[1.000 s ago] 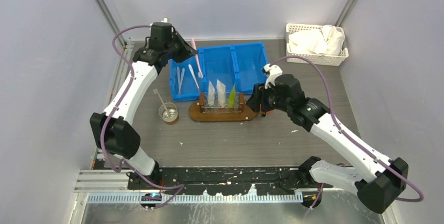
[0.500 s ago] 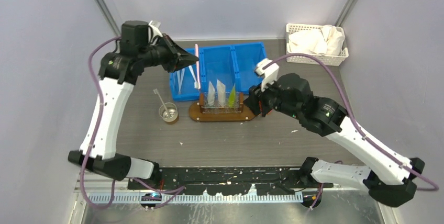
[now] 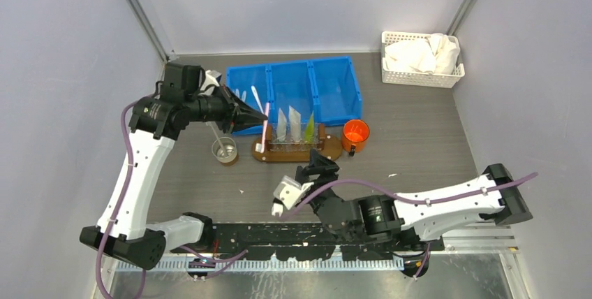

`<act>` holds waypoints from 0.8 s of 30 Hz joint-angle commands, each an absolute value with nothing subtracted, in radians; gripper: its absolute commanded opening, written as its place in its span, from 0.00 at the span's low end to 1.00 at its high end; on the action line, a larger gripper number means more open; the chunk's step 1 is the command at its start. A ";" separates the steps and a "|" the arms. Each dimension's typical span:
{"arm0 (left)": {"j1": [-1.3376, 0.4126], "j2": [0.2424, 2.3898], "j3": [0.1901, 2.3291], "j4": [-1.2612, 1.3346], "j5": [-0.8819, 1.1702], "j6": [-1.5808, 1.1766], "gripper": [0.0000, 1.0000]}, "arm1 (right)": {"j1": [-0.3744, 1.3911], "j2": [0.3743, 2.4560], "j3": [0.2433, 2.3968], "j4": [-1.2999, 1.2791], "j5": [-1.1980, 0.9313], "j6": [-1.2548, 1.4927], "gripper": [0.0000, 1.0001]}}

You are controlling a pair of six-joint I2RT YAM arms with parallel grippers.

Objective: Prepare toiletry sets of a toothbrush and toothpaste on the tray

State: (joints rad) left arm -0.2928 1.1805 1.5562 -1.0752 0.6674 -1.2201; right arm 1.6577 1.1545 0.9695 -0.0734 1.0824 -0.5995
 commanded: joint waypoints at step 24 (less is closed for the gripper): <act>-0.305 0.951 1.312 -1.394 0.923 -1.127 0.01 | 1.939 1.117 1.063 0.229 0.876 -0.581 0.60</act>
